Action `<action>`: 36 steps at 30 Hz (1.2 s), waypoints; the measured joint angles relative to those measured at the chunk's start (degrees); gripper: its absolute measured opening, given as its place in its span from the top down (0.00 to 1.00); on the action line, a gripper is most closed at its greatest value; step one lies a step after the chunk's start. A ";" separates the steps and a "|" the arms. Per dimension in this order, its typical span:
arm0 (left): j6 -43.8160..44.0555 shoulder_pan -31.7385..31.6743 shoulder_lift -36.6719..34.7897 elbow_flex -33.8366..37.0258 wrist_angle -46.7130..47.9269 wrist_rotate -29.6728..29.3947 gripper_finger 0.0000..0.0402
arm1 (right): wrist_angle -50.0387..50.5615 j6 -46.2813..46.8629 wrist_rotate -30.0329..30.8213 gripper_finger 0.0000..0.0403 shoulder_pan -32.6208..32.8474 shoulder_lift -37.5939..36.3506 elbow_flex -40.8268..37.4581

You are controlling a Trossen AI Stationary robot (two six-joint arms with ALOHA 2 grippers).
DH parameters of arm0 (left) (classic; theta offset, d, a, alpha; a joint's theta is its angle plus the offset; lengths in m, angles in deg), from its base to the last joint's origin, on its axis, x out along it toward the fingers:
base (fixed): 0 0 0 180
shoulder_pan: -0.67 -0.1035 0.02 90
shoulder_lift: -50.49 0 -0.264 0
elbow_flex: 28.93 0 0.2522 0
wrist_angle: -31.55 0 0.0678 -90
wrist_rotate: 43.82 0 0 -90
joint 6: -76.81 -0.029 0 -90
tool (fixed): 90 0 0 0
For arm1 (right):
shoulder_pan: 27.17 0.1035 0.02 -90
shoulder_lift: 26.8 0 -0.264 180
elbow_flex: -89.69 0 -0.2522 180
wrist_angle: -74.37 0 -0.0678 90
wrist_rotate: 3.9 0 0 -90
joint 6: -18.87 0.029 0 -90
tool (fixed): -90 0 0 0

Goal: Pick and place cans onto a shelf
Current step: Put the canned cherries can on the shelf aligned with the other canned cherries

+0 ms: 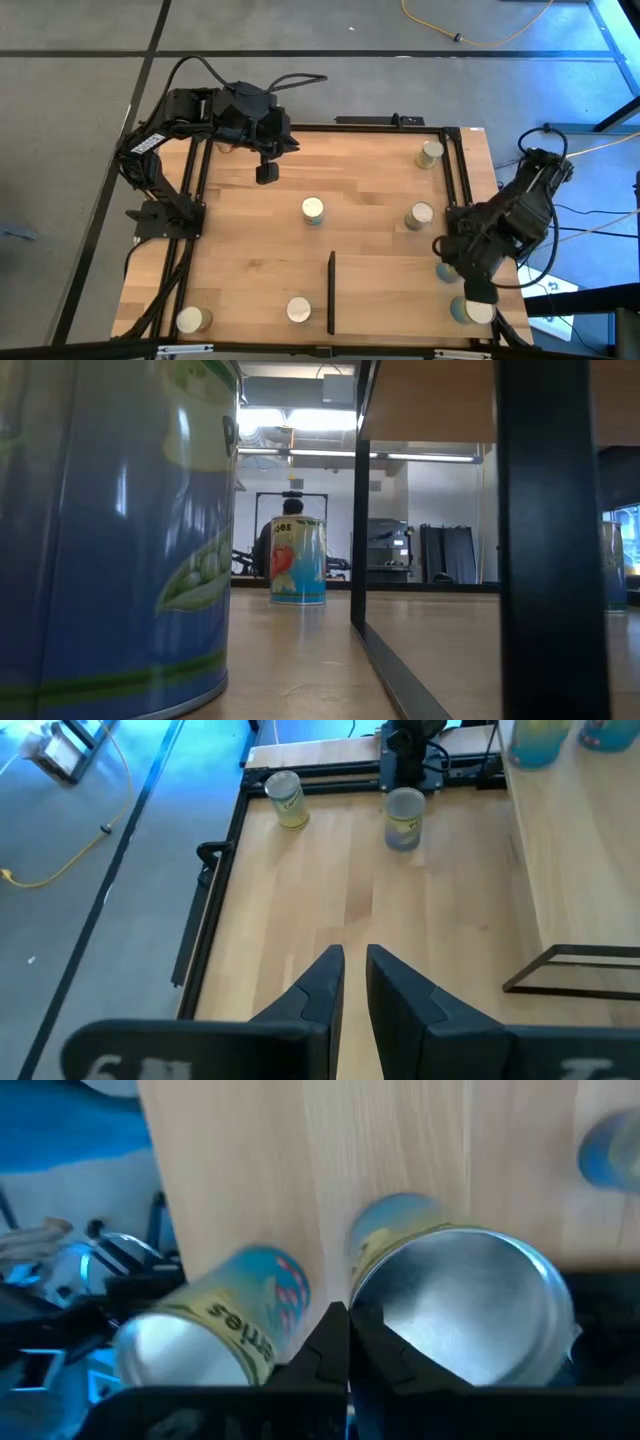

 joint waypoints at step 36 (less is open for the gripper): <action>2.82 0.00 0.00 0.00 -0.55 0.00 0.90 | 0.06 2.89 -5.26 0.93 4.36 0.13 -0.65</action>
